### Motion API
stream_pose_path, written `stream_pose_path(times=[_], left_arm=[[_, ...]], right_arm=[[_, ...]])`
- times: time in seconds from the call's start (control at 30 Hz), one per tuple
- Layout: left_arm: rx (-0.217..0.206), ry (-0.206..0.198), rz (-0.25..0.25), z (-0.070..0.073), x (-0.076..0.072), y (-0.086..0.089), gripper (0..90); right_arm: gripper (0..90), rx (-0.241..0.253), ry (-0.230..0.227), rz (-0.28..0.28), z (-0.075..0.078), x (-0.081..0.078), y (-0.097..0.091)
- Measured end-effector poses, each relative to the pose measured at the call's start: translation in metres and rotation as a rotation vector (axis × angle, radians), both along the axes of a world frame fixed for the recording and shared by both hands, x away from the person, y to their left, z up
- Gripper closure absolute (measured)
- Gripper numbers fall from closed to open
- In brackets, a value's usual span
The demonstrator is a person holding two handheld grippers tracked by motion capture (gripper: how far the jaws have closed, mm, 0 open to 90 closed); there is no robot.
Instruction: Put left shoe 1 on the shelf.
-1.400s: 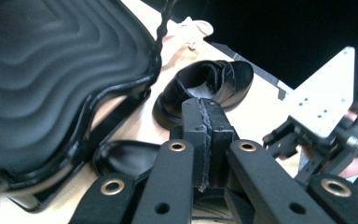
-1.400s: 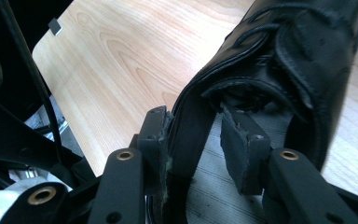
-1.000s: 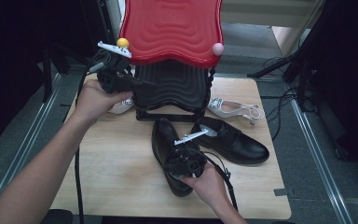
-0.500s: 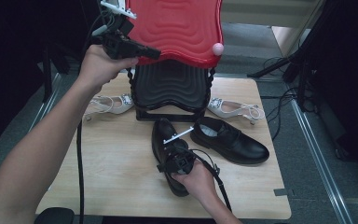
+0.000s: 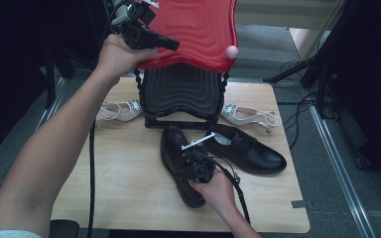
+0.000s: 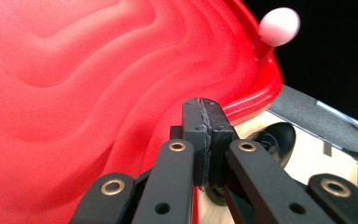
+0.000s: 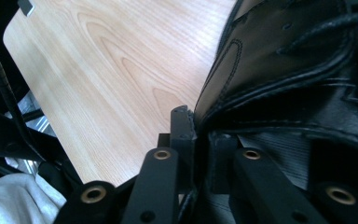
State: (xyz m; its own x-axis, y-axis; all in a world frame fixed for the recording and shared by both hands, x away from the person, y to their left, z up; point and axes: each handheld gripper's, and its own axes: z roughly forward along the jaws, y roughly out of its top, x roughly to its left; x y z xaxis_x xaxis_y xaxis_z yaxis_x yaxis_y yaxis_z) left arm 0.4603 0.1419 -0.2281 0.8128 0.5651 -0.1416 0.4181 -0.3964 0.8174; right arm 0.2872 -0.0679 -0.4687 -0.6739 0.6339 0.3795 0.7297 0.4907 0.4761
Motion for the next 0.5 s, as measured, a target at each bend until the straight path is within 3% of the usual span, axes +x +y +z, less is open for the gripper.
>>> stream_pose_path(times=[0.13, 0.37, 0.5], left_arm=[[-0.008, 0.018, 0.005, -0.004, 0.003, 0.0, 90.0], [0.015, 0.008, 0.014, -0.006, 0.003, -0.002, 90.0], [0.006, 0.013, 0.018, -0.007, 0.003, -0.001, 90.0]], right_arm=[[87.1, 0.025, -0.011, -0.013, 0.006, 0.001, -0.012], [87.5, 0.047, -0.01, -0.031, 0.012, 0.004, -0.028], [87.5, 0.098, 0.004, -0.045, 0.016, 0.009, -0.037]])
